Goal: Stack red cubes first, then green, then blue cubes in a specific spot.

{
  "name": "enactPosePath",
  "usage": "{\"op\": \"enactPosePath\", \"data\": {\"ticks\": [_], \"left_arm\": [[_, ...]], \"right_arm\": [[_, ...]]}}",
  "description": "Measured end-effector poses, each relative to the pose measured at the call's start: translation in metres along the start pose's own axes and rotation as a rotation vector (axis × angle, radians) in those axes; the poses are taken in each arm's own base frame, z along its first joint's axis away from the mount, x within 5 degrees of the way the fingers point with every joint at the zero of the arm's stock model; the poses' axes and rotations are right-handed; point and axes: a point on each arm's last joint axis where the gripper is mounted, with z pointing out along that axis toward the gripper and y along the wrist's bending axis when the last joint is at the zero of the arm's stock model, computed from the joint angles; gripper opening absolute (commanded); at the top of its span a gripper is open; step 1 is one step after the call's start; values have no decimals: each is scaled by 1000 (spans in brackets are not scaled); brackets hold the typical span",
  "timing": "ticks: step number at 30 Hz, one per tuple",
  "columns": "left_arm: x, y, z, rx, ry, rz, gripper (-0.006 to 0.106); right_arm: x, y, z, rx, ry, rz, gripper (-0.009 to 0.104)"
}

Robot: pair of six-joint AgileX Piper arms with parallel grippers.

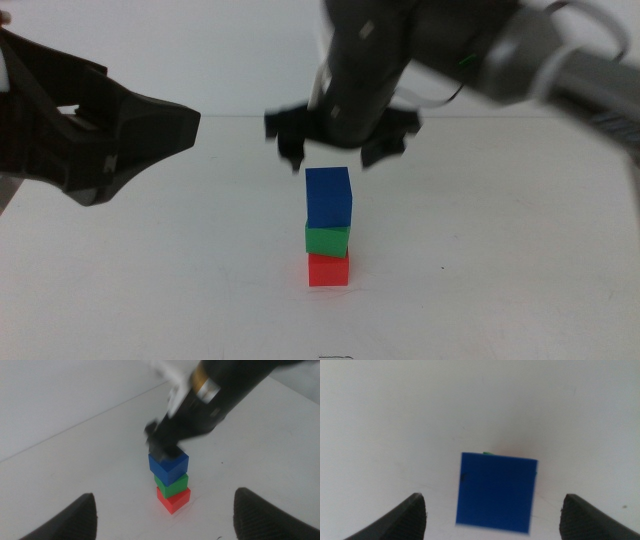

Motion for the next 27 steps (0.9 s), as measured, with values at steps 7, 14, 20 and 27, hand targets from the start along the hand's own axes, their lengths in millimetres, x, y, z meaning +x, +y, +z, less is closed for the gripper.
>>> {"op": "enactPosePath", "data": {"ticks": [7, 14, 20, 27], "left_arm": [[0, 0, 0, 0, 0, 0, 94], [0, 0, 0, 0, 0, 0, 94], [0, 0, 0, 0, 0, 0, 94], [0, 0, 0, 0, 0, 0, 94]], "right_arm": [[12, -43, -86, -1, -142, -7, 69], [46, -145, -139, 35, -283, 128, 69], [84, -210, -161, 79, -460, 118, 69], [119, -236, -160, 132, -532, 26, 69]]}}
